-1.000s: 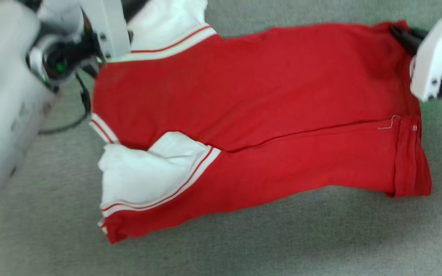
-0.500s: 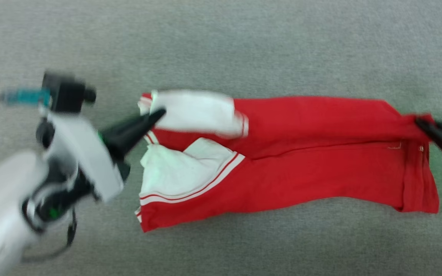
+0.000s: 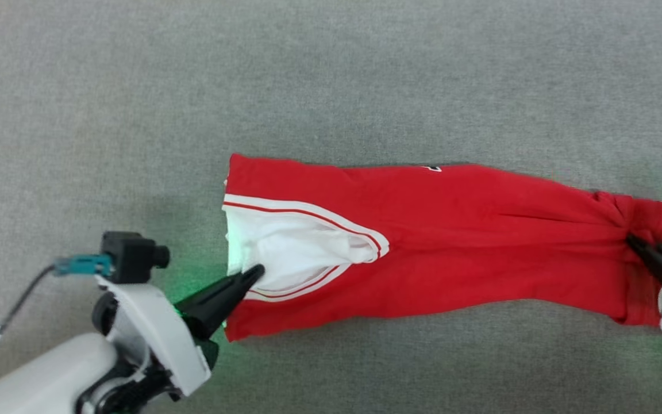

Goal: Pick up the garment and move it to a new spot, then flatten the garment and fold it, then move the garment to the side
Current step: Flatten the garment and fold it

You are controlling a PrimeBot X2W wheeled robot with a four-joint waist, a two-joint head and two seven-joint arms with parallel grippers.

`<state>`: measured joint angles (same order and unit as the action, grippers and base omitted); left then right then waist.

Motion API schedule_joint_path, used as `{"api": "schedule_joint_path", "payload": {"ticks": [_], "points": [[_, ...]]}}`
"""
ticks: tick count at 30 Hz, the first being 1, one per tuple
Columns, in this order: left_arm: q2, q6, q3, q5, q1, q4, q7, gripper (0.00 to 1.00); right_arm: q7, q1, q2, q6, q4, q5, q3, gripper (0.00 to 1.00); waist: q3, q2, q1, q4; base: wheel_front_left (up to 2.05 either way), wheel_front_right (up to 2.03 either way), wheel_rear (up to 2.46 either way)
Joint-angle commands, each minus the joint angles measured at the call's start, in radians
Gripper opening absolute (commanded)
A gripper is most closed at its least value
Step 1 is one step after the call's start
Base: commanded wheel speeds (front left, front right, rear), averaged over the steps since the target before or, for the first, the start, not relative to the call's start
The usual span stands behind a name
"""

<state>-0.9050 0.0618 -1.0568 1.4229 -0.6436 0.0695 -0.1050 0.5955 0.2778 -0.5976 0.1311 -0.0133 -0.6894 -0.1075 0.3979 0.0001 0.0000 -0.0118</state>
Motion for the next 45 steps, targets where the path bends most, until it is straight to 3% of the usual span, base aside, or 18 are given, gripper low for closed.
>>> {"api": "schedule_joint_path", "payload": {"ticks": [1, 4, 5, 6, 7, 8, 9, 10, 11, 12, 23, 29, 40, 43, 45], "points": [[0.031, -0.008, -0.009, -0.012, 0.001, -0.040, 0.005, 0.00, -0.008, 0.016, 0.024, -0.001, -0.022, 0.016, -0.010, 0.00, 0.013, -0.0001, 0.0000, 0.008, 0.00, 0.00, 0.00], [0.078, -0.017, -0.020, -0.026, -0.012, -0.105, 0.005, 0.00, -0.024, 0.033, 0.046, -0.001, -0.053, 0.034, -0.027, 0.00, 0.018, -0.0001, 0.0000, 0.011, 0.00, 0.00, 0.00], [0.091, -0.017, -0.020, -0.027, -0.016, -0.124, -0.001, 0.00, -0.032, 0.037, 0.050, -0.001, -0.059, 0.036, -0.033, 0.13, 0.018, -0.0001, 0.0000, 0.012, 0.00, 0.00, 0.00], [0.103, -0.014, -0.018, -0.026, -0.018, -0.139, -0.008, 0.00, -0.041, 0.041, 0.053, -0.001, -0.062, 0.038, -0.036, 0.39, 0.016, -0.0001, 0.0000, 0.013, 0.00, 0.00, 0.00], [0.113, -0.010, -0.014, -0.024, -0.018, -0.151, -0.018, 0.08, -0.049, 0.042, 0.056, -0.001, -0.064, 0.033, -0.034, 0.92, 0.012, -0.0001, 0.0000, 0.014, 0.00, 0.00, 0.00], [0.121, -0.009, -0.010, -0.022, -0.018, -0.163, -0.027, 0.25, -0.055, 0.041, 0.058, -0.001, -0.064, 0.026, -0.030, 1.00, 0.008, -0.0001, 0.0000, 0.016, 0.00, 0.00, 0.00], [0.126, -0.004, -0.009, -0.020, -0.015, -0.170, -0.035, 0.36, -0.057, 0.037, 0.055, 0.000, -0.061, 0.023, -0.025, 1.00, 0.002, -0.0001, 0.0000, 0.018, 0.00, 0.00, 0.00], [0.131, -0.002, -0.006, -0.019, -0.010, -0.175, -0.044, 0.55, -0.060, 0.030, 0.051, 0.000, -0.056, 0.022, -0.018, 1.00, -0.004, -0.0001, 0.0000, 0.021, 0.00, 0.00, 0.00], [0.133, -0.001, -0.002, -0.017, -0.004, -0.180, -0.054, 0.96, -0.062, 0.022, 0.048, 0.000, -0.050, 0.019, -0.006, 1.00, -0.010, -0.0001, 0.0000, 0.024, 0.00, 0.00, 0.00], [0.136, 0.000, 0.001, -0.014, 0.004, -0.183, -0.066, 1.00, -0.062, 0.014, 0.047, 0.000, -0.044, 0.009, 0.008, 1.00, -0.017, -0.0001, 0.0000, 0.028, 0.00, 0.00, 0.00], [0.216, -0.046, 0.097, -0.069, 0.100, -0.187, -0.157, 1.00, 0.052, -0.133, 0.023, 0.000, -0.029, -0.057, 0.211, 1.00, -0.075, -0.0001, 0.0000, 0.128, 0.00, 0.00, 0.00], [0.319, -0.089, 0.247, -0.273, 0.192, -0.246, -0.159, 1.00, 0.197, -0.179, 0.026, 0.000, -0.064, -0.069, 0.279, 1.00, -0.089, -0.0001, 0.0000, 0.202, 0.00, 0.00, 0.00], [0.488, -0.103, 0.514, -0.727, 0.311, -0.308, -0.159, 1.00, 0.408, -0.163, 0.104, 0.003, -0.102, -0.011, 0.307, 1.00, -0.124, -0.0001, 0.0000, 0.284, 0.00, 0.00, 0.00], [0.514, -0.095, 0.564, -0.794, 0.330, -0.303, -0.159, 1.00, 0.430, -0.163, 0.122, 0.003, -0.099, -0.004, 0.305, 1.00, -0.130, -0.0001, 0.0000, 0.287, 0.00, 0.00, 0.00], [0.536, -0.088, 0.612, -0.856, 0.347, -0.294, -0.159, 1.00, 0.442, -0.157, 0.139, 0.003, -0.093, 0.013, 0.301, 0.38, -0.134, -0.0001, 0.0000, 0.285, 0.00, 0.00, 0.00]]}}
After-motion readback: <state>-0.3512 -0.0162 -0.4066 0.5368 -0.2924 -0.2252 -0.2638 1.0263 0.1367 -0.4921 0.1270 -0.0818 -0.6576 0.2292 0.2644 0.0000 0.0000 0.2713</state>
